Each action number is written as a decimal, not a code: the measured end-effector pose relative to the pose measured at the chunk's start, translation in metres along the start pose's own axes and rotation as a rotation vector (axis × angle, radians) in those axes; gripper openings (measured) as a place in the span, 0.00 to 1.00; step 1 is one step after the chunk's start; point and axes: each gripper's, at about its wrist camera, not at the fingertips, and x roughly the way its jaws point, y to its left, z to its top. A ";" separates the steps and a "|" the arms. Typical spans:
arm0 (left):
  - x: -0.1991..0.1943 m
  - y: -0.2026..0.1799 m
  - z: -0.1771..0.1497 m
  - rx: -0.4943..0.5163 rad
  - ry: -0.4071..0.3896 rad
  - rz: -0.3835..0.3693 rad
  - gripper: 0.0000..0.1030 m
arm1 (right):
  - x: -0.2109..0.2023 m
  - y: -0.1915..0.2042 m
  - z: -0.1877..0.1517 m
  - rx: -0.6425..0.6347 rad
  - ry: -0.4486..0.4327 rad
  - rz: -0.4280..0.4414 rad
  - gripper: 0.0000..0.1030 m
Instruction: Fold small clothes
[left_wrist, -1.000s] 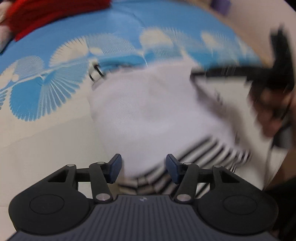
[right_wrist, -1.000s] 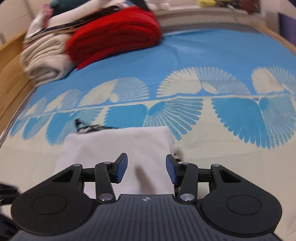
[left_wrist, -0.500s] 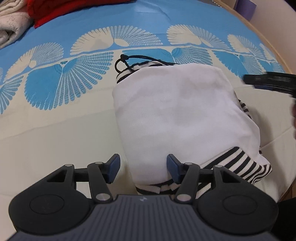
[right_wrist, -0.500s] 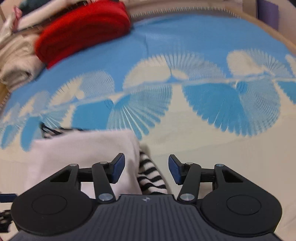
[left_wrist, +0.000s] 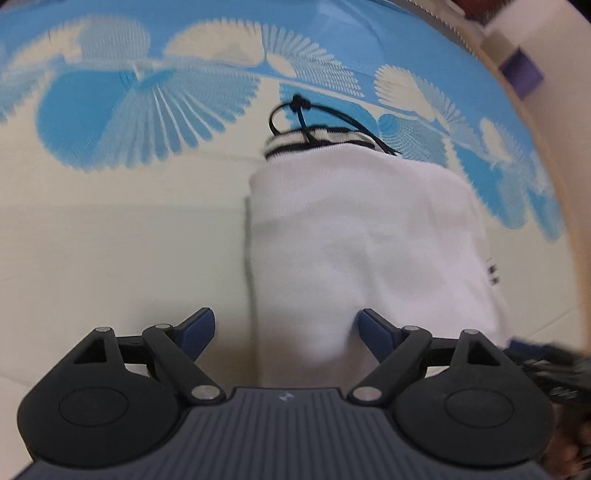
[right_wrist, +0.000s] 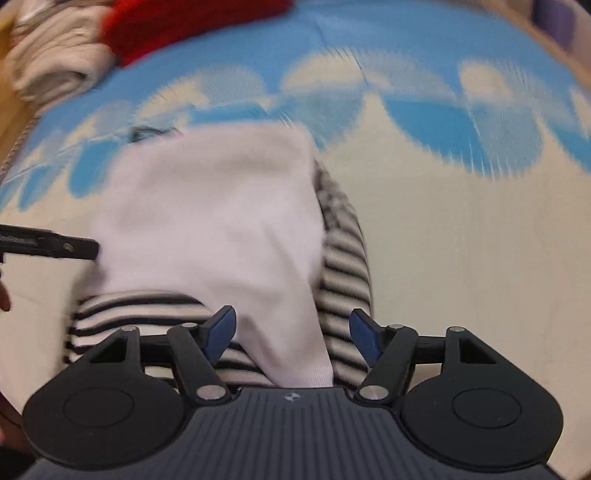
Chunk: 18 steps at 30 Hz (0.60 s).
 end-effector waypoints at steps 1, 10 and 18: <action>0.006 0.005 0.001 -0.028 0.013 -0.037 0.87 | 0.005 -0.005 0.002 0.022 0.012 0.013 0.67; 0.036 0.002 0.011 -0.065 0.011 -0.142 0.74 | 0.027 -0.005 0.002 0.034 0.054 0.032 0.55; 0.000 -0.017 0.031 0.093 -0.129 -0.141 0.44 | 0.025 0.009 0.011 0.057 -0.009 0.045 0.07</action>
